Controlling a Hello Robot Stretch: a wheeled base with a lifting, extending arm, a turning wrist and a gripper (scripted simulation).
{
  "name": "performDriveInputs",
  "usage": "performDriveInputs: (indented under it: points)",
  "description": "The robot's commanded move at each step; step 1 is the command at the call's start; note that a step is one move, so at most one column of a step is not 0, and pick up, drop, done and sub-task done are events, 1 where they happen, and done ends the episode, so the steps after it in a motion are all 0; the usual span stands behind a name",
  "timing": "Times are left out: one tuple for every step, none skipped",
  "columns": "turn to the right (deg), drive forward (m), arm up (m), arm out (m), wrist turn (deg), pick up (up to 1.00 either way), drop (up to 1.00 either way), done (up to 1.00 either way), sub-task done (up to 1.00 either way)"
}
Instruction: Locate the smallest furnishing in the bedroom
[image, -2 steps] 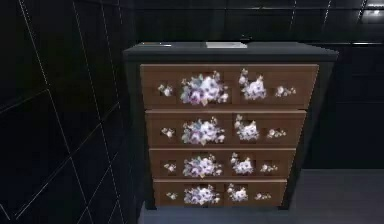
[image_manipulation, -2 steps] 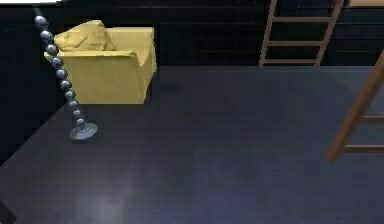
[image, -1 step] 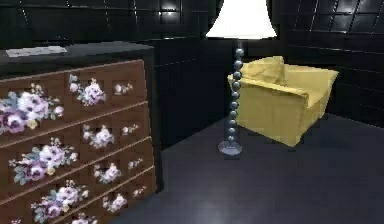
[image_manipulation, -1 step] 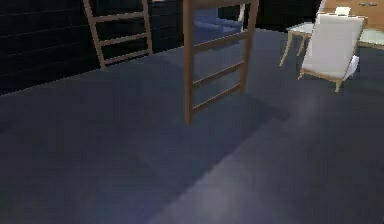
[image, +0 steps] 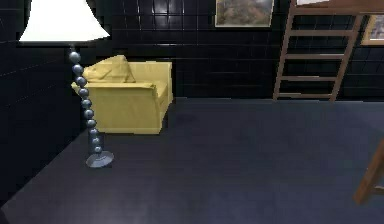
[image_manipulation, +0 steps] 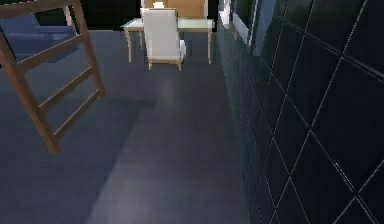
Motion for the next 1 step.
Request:
performDriveInputs:
  points:
    - [0.0,0.15,0.00,0.00,0.0,0.00,0.00,0.00,0.00]
